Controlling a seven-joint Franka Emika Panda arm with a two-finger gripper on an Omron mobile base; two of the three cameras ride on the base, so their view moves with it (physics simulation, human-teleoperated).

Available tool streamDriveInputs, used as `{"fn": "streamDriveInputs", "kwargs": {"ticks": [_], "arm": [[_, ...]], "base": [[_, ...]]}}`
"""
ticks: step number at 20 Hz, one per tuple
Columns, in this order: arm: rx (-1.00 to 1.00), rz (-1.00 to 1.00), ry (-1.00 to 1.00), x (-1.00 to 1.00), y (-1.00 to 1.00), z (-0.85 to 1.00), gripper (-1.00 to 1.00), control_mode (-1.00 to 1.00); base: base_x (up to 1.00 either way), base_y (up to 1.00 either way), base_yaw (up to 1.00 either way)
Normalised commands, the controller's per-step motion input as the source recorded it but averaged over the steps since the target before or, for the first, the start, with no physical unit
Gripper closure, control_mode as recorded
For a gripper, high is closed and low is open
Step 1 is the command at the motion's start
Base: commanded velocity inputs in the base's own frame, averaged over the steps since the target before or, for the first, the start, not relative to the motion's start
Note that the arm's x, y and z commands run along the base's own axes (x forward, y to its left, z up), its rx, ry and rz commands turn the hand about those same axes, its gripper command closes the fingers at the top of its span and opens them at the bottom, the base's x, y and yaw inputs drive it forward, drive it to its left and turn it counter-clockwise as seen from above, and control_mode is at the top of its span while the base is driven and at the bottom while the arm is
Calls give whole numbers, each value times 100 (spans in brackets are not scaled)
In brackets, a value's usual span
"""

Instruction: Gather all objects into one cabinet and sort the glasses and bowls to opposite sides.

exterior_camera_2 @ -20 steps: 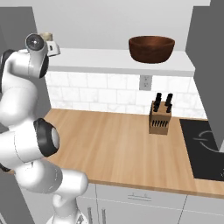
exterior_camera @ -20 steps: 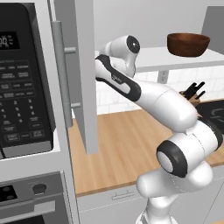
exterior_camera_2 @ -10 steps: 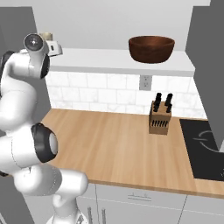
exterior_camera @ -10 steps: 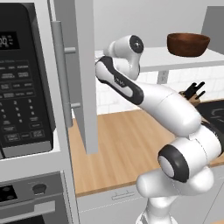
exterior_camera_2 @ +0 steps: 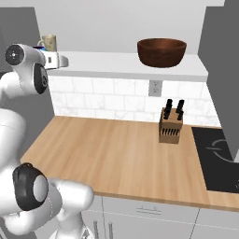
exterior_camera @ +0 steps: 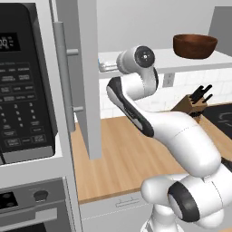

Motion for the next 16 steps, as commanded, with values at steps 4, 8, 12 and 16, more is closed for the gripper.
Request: {"fn": "streamDriveInputs", "kwargs": {"ticks": [4, 8, 12, 16], "arm": [[6, -30, 0, -63, -72, 34, -100, -100], [10, -20, 6, -86, -97, 39, -100, -100], [13, -17, 9, -100, -89, 44, -100, -100], [6, -6, 1, -100, -39, 17, -100, -100]], "base": [[0, 0, 0], [0, 0, 0], [0, 0, 0], [0, 0, 0]]}}
